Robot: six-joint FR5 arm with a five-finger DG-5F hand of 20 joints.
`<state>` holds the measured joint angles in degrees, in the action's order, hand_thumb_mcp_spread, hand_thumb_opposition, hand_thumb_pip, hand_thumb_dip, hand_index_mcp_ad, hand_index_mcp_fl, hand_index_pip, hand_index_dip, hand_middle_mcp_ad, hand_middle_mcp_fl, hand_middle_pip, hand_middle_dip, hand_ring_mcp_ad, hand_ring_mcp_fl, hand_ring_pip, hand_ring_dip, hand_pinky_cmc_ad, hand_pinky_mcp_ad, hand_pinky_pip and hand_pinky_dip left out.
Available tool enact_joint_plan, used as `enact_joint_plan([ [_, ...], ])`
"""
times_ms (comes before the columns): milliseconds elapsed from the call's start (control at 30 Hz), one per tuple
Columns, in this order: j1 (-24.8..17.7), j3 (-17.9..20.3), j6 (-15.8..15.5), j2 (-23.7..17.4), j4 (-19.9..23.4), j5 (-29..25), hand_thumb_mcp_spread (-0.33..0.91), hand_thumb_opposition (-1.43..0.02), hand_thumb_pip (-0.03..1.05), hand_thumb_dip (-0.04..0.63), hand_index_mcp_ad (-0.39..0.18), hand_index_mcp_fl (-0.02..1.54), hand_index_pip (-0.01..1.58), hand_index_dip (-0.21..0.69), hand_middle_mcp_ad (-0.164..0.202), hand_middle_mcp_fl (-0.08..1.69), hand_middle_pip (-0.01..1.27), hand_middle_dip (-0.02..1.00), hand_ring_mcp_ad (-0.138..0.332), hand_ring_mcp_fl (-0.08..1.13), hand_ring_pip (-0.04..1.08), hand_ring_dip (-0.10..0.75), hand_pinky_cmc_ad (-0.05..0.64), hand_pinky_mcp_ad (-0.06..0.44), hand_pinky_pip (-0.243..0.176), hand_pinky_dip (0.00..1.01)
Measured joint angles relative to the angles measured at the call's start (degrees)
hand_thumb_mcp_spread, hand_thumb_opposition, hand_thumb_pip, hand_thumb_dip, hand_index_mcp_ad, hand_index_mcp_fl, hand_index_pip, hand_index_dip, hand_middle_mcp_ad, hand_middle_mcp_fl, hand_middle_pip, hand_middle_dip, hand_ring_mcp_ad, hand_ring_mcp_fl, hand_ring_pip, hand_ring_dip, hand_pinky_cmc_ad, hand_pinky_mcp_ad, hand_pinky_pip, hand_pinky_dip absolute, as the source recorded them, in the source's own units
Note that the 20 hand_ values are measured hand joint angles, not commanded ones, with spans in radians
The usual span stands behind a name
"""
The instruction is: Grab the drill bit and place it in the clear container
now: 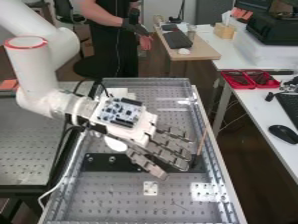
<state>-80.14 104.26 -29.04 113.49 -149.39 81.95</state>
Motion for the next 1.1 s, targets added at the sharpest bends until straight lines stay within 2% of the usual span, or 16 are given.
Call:
enact_joint_plan([
  [100, 0.18, -0.72, -0.36, 0.63, -0.56, 0.73, 0.27, -0.73, 0.64, 0.126, -0.040, 0.05, 0.33, 0.010, 0.122, 0.17, 0.15, 0.22, 0.129, 0.00, 0.09, 0.024, 0.328, 0.265, -0.110, 0.42],
  [233, 0.39, -1.67, -0.80, 1.53, -0.88, 1.79, 0.28, -0.73, 0.65, 0.175, -0.042, 0.06, 0.53, 0.012, 0.122, 0.24, 0.14, 0.32, 0.129, 0.00, 0.09, 0.056, 0.325, 0.265, -0.110, 0.43],
  [333, 0.58, -2.27, -0.90, 1.99, -0.96, 2.27, 0.30, -0.72, 0.74, 0.194, -0.059, 0.05, 0.71, 0.012, 0.124, 0.23, 0.15, 0.38, 0.129, 0.01, 0.09, 0.072, 0.325, 0.253, -0.110, 0.43],
  [400, 0.70, -2.73, -0.87, 2.31, -1.15, 2.46, 0.30, -0.75, 0.75, 0.223, -0.065, 0.04, 0.79, 0.012, 0.120, 0.23, 0.15, 0.43, 0.133, 0.02, 0.09, 0.101, 0.325, 0.248, -0.110, 0.44],
  [533, 0.91, -3.46, -0.89, 2.92, -1.30, 2.85, 0.30, -0.76, 0.79, 0.269, -0.072, 0.02, 0.97, 0.014, 0.120, 0.23, 0.15, 0.48, 0.131, 0.03, 0.08, 0.131, 0.325, 0.248, -0.110, 0.45],
  [600, 0.96, -3.80, -0.91, 3.27, -1.36, 2.85, 0.30, -0.77, 0.80, 0.269, -0.084, 0.02, 1.05, 0.012, 0.117, 0.21, 0.15, 0.48, 0.133, 0.04, 0.09, 0.147, 0.325, 0.246, -0.110, 0.45],
  [667, 1.01, -4.23, -0.86, 3.70, -1.59, 2.77, 0.30, -0.79, 0.80, 0.300, -0.084, 0.02, 1.08, 0.024, 0.115, 0.21, 0.14, 0.49, 0.129, 0.05, 0.09, 0.159, 0.325, 0.241, -0.110, 0.44],
  [767, 1.09, -5.26, -0.59, 4.66, -2.43, 2.53, 0.30, -0.80, 0.80, 0.330, -0.084, 0.02, 1.18, 0.082, 0.117, 0.21, 0.15, 0.52, 0.133, 0.06, 0.09, 0.176, 0.325, 0.239, -0.110, 0.44],
  [1000, 1.24, -7.15, -0.31, 6.61, -2.98, 3.01, 0.32, -0.80, 0.80, 0.332, -0.087, 0.02, 1.38, 0.220, 0.113, 0.17, 0.16, 0.53, 0.129, 0.06, 0.08, 0.176, 0.326, 0.232, -0.110, 0.43],
  [1100, 1.33, -7.48, -0.40, 7.07, -2.58, 3.25, 0.36, -0.80, 0.79, 0.333, -0.087, 0.02, 1.42, 0.253, 0.113, 0.17, 0.16, 0.54, 0.129, 0.06, 0.09, 0.192, 0.323, 0.227, -0.108, 0.41],
])
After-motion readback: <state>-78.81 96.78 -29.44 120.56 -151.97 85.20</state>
